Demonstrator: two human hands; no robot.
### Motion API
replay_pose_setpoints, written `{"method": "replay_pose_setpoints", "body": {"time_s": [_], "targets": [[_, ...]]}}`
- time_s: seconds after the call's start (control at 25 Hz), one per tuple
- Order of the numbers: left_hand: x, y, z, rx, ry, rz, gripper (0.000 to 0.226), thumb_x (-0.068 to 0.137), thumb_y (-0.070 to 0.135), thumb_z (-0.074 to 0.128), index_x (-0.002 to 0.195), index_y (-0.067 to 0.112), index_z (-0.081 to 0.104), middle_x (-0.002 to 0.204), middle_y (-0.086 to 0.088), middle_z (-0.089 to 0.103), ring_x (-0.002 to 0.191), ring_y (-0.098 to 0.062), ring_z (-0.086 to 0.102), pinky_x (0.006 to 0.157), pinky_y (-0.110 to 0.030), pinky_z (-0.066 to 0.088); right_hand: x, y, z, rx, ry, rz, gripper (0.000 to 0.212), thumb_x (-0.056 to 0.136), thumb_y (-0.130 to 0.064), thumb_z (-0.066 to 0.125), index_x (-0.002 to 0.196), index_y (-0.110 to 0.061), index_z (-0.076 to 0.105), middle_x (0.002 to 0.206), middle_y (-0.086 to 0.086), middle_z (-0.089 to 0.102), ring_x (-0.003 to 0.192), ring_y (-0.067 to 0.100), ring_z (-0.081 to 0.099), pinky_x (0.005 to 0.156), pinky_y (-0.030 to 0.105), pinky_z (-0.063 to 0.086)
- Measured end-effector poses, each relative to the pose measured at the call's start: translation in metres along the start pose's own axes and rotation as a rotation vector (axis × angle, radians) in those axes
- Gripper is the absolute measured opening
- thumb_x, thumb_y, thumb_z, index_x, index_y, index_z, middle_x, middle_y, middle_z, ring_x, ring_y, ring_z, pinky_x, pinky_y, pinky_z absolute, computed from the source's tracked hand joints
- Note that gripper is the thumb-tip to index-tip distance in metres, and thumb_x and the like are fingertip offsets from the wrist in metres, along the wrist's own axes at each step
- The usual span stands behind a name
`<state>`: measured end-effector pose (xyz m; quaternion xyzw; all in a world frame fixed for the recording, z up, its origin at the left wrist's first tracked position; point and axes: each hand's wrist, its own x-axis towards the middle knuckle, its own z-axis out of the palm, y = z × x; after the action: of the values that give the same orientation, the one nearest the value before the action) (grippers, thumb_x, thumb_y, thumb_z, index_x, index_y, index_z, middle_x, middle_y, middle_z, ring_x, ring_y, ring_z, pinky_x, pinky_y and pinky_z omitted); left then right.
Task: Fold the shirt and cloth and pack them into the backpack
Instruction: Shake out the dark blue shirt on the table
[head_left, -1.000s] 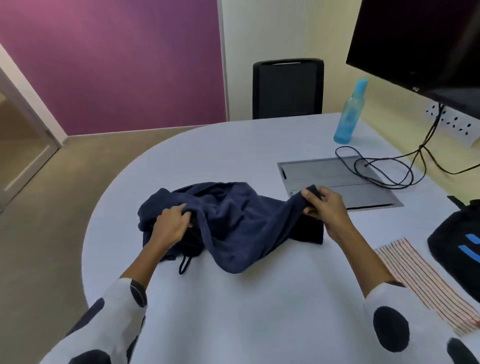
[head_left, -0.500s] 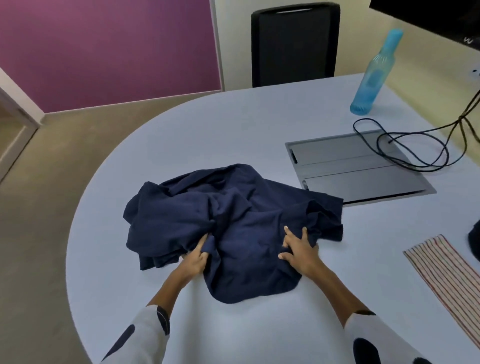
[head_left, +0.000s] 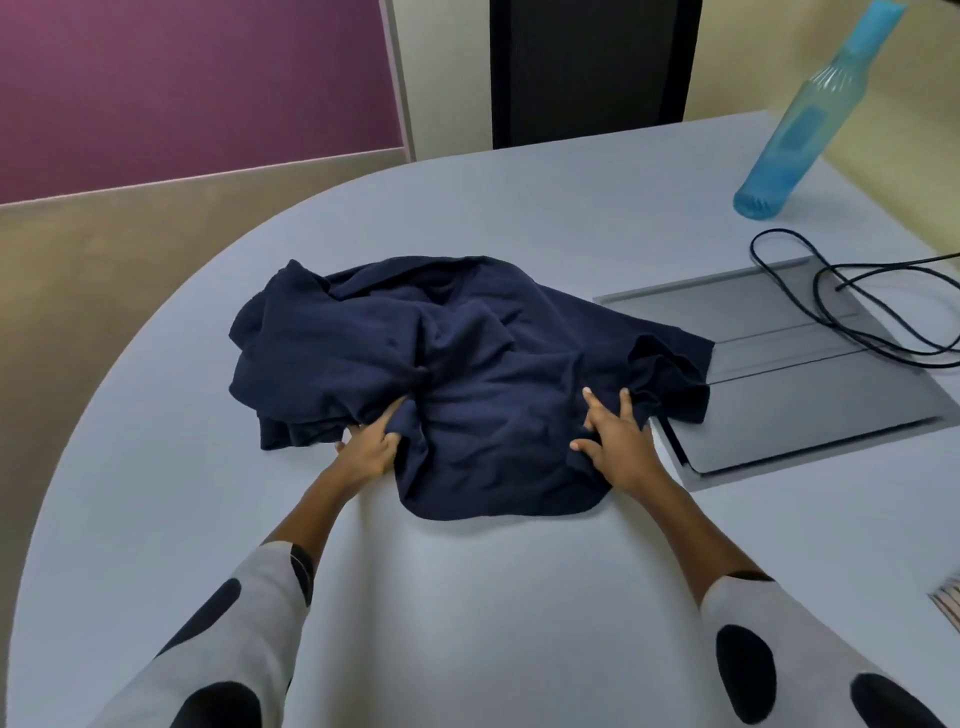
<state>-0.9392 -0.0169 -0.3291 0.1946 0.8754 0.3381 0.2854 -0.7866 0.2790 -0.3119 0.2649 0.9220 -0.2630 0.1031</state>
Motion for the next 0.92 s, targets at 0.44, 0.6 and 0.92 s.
{"method": "replay_pose_setpoints", "body": {"time_s": [0.44, 0.6, 0.92], "targets": [[-0.075, 0.028, -0.053, 0.111, 0.18, 0.006, 0.045, 0.101, 0.024, 0.027, 0.142, 0.039, 0.032, 0.141, 0.003, 0.043, 0.121, -0.025, 0.048, 0.095, -0.039, 0.043, -0.023, 0.035, -0.096, 0.853, 0.671, 0.255, 0.016, 0.092, -0.02, 0.062, 0.088, -0.01, 0.05, 0.092, 0.009, 0.056, 0.091, 0.022, 0.053, 0.074, 0.028, 0.038], [-0.134, 0.031, -0.049, 0.693, 0.235, -0.191, 0.047, 0.101, 0.035, 0.028, 0.145, 0.048, 0.02, 0.128, -0.008, 0.048, 0.09, -0.027, 0.057, 0.078, -0.038, 0.05, -0.1, 0.057, -0.133, 1.114, 0.599, 0.095, 0.017, 0.089, -0.018, 0.065, 0.076, -0.019, 0.055, 0.081, 0.0, 0.062, 0.082, 0.012, 0.057, 0.077, 0.02, 0.042], [-0.237, 0.024, 0.013, 1.087, 0.172, -0.315, 0.072, 0.095, 0.022, 0.043, 0.149, 0.044, 0.001, 0.125, -0.005, 0.04, 0.089, -0.021, 0.055, 0.065, -0.031, 0.046, -0.243, 0.103, -0.128, 0.674, 0.097, -0.209, 0.022, 0.065, -0.007, 0.082, 0.067, -0.013, 0.061, 0.066, -0.001, 0.063, 0.062, 0.009, 0.059, 0.09, 0.015, 0.043]]}}
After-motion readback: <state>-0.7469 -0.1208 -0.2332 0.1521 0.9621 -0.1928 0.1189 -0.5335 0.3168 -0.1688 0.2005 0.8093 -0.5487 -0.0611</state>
